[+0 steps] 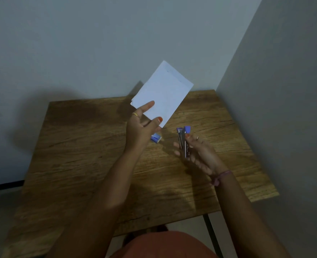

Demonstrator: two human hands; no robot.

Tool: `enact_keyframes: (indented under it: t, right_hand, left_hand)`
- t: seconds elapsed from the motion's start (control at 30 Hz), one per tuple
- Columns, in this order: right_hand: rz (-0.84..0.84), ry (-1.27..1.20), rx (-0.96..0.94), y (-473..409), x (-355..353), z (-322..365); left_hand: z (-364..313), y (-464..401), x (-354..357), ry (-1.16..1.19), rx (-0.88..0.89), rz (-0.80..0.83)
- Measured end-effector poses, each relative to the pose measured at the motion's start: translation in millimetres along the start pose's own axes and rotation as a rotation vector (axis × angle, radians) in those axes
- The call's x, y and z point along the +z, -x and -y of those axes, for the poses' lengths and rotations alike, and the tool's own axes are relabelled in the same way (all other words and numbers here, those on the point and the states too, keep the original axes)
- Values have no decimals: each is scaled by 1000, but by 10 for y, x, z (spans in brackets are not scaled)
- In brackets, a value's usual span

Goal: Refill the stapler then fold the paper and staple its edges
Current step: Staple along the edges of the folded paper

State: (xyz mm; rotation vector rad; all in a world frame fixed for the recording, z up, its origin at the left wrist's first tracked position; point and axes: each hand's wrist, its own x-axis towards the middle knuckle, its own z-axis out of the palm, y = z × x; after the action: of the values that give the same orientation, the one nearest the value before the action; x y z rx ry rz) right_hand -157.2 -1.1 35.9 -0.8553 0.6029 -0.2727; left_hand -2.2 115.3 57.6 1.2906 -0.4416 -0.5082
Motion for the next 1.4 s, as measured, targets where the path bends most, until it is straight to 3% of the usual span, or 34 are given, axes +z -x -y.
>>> enact_keyframes:
  t: [0.07,0.2,0.4,0.7,1.4]
  right_hand:
    - [76,-112,6,53,112,91]
    - [130,-80,-35,87,325,213]
    - [22,190,-69,89,468,295]
    - [59,120,-92,96,539,315]
    - [58,145,-47,28,490,305]
  left_hand:
    - [-36,-4,-11,-22,24,49]
    - [-113,7,-34,-55,65,143]
    - [-196,6,-76,-100,94,245]
    - [-277,-16,-107,-149,108,347]
    - [-311,-19,-89,-170,138,428]
